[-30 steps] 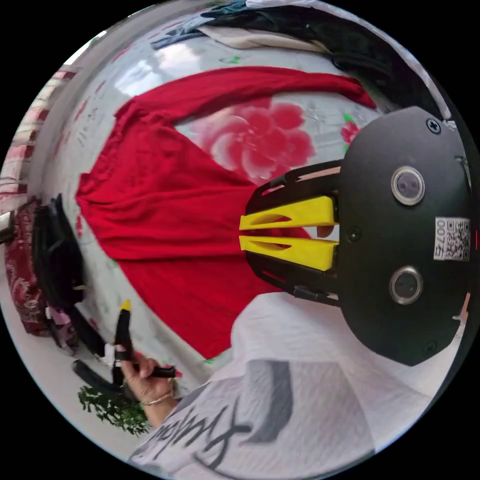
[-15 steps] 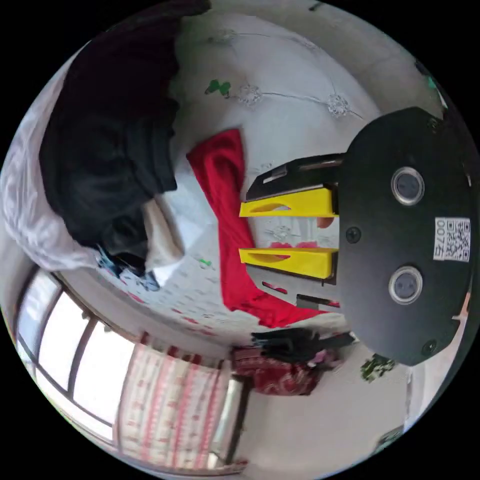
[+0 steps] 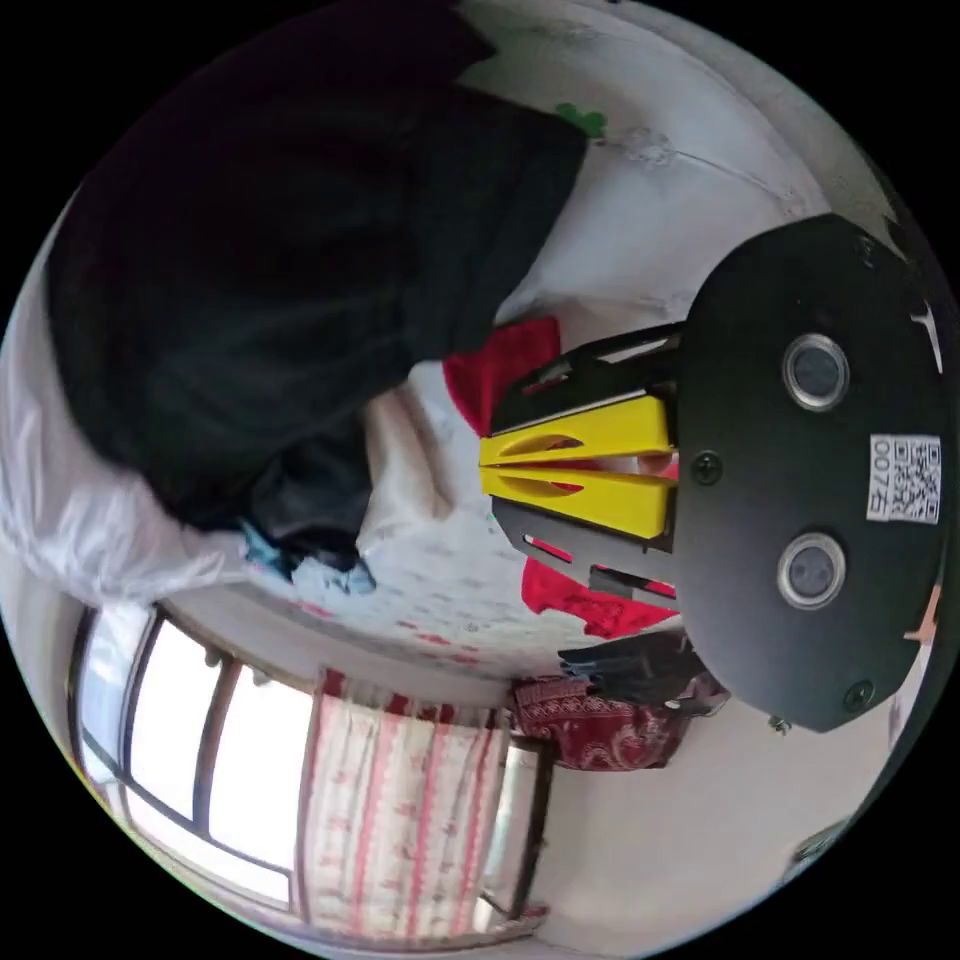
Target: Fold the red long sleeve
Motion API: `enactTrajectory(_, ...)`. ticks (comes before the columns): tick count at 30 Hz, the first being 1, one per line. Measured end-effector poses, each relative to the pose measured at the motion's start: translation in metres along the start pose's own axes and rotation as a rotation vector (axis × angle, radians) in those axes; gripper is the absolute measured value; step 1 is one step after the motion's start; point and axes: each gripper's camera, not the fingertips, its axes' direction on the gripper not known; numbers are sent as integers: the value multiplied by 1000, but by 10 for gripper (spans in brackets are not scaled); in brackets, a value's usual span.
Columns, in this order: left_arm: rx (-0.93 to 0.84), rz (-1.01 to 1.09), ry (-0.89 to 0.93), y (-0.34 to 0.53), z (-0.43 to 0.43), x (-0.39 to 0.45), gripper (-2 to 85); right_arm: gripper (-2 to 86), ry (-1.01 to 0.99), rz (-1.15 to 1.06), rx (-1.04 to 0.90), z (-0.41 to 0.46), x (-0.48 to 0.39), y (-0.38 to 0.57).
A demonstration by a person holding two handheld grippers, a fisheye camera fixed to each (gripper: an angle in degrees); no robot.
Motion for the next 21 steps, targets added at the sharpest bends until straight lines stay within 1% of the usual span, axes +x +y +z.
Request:
enactTrajectory(1,1,-12,1,1,-2,-1,-10,0,-25,-61,4,-3,-17,-3)
enactTrajectory(3,-4,-25,3,2,-3,-2,-10,-1,-107,-293,7,-16,-91,-4)
enactTrajectory(4,-10,-29,4,0,-3,-2,-10,-1,-130,-342,22,-21,-108,-1)
enactTrajectory(5,-10,-31,3,-2,-5,-1,-10,-1,-203,-450,51,-33,-142,9)
enactTrajectory(6,-6,-30,3,-3,-7,0,-10,-1,-300,-559,41,-42,-177,22)
enactTrajectory(7,4,-28,4,-5,-11,2,-10,-1,-356,-621,23,-46,-195,31)
enactTrajectory(8,14,-27,7,-7,-15,3,-10,-1,-452,-769,-20,-53,-231,54)
enactTrajectory(9,19,-27,9,-8,-17,3,-10,0,-478,-922,-81,-54,-266,84)
enactTrajectory(10,24,-27,14,-11,-20,3,-10,0,-467,-980,-115,-53,-280,99)
enactTrajectory(11,25,-28,18,-12,-22,3,-10,1,-416,-1037,-159,-46,-298,126)
enactTrajectory(13,26,-37,24,-13,-24,0,-10,4,-261,-1010,-144,-27,-299,152)
enactTrajectory(14,25,-45,31,-12,-24,-2,-10,8,-116,-922,-95,-10,-282,157)
enactTrajectory(15,21,-48,35,-12,-24,-3,-10,15,27,-785,-57,9,-254,151)
enactTrajectory(16,10,-51,38,-10,-24,-6,-10,19,86,-724,-55,18,-238,146)
enactTrajectory(18,-10,-46,29,-7,-23,-8,-10,46,255,-563,-117,50,-181,120)
enactTrajectory(19,-23,-38,14,-5,-22,-10,-10,54,285,-514,-124,55,-167,114)
enactTrajectory(21,-45,-32,-12,-4,-21,-13,-10,80,341,-327,-173,75,-123,88)
